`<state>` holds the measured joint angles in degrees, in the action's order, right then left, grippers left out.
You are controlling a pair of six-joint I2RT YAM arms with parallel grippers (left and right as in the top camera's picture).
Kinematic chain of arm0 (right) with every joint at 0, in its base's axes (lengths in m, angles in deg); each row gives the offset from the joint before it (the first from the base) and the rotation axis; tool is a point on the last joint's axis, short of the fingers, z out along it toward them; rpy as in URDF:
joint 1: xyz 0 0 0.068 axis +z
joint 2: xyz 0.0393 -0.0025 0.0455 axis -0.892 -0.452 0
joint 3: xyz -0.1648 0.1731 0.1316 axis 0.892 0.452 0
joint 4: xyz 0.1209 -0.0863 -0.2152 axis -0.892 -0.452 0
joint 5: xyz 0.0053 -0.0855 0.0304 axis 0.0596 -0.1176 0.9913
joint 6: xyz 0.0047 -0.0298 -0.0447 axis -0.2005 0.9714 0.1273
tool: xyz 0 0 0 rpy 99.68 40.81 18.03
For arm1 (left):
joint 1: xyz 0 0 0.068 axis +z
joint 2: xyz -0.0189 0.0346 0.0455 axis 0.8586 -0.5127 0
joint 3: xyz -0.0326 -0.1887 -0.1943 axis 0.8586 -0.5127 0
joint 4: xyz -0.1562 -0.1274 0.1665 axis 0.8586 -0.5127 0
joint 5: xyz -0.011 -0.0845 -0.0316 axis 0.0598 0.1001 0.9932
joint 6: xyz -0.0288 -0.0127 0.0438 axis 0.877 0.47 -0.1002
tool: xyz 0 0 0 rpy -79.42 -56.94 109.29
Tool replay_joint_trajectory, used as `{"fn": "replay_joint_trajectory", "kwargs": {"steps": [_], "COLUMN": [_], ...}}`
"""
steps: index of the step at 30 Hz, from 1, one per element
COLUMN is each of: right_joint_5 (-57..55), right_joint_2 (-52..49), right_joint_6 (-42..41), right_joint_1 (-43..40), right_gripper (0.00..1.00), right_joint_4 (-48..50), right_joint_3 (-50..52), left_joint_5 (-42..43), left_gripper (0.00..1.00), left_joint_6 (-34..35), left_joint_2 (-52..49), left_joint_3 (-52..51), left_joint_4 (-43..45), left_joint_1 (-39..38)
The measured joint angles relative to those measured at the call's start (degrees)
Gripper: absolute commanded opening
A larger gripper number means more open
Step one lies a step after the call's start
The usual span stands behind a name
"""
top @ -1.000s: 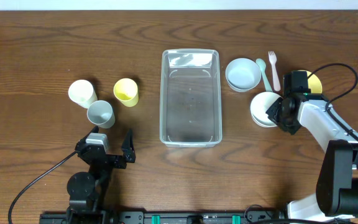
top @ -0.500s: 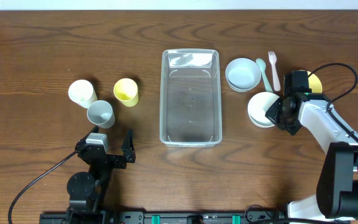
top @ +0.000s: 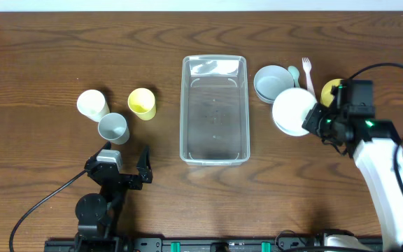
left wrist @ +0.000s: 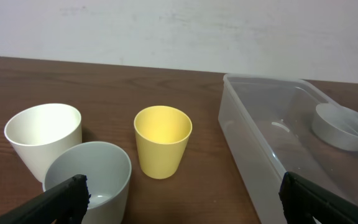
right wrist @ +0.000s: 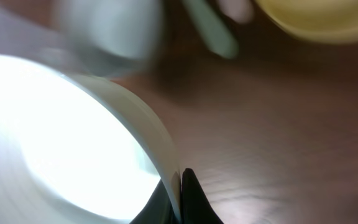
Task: Pack container
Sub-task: 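Lift the white bowl with the right gripper over the clear container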
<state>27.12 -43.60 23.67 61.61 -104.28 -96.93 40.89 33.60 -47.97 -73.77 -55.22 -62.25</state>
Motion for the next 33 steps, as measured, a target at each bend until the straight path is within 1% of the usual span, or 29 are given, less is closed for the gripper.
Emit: {"fn": "replay_joint_trajectory", "kwargs": {"steps": [5,8,11,15,19,25,29,33], "right_joint_5": [5.8,7.3,8.0,8.2,8.1,7.6,5.4,1.8], "right_joint_2": [5.4,5.3,3.6,-3.6,-11.3,-24.3,-31.6,-37.0], "right_joint_6": [1.3,1.0,0.5,0.2,0.2,1.4,2.6,3.5], "right_joint_1": [3.5,7.6,11.6,15.7,17.7,20.9,23.2,25.2], "right_gripper": [0.01,0.01,0.01,0.02,0.01,0.02,0.02,0.01], "right_joint_4": [4.7,8.8,10.3,9.5,7.0,1.0,-3.6,-6.2], "right_joint_3": [-1.7,-3.1,-4.7,-10.3,-17.2,-31.1,-38.6,-42.3], "left_joint_5": [0.0,0.0,0.0,0.0,0.0,0.0,0.0,0.0], "left_gripper": [0.98,0.98,0.98,0.98,0.98,0.98,0.98,0.98], "left_joint_6": [0.0,0.0,0.0,0.0,0.0,0.0,0.0,0.0], "left_joint_2": [0.0,0.0,0.0,0.0,0.0,0.0,0.0,0.0], "left_joint_3": [0.0,0.0,0.0,0.0,0.0,0.0,0.0,0.0], "left_joint_4": [0.0,0.0,0.0,0.0,0.0,0.0,0.0,0.0], "left_joint_1": [0.0,0.0,0.0,0.0,0.0,0.0,0.0,0.0]}}
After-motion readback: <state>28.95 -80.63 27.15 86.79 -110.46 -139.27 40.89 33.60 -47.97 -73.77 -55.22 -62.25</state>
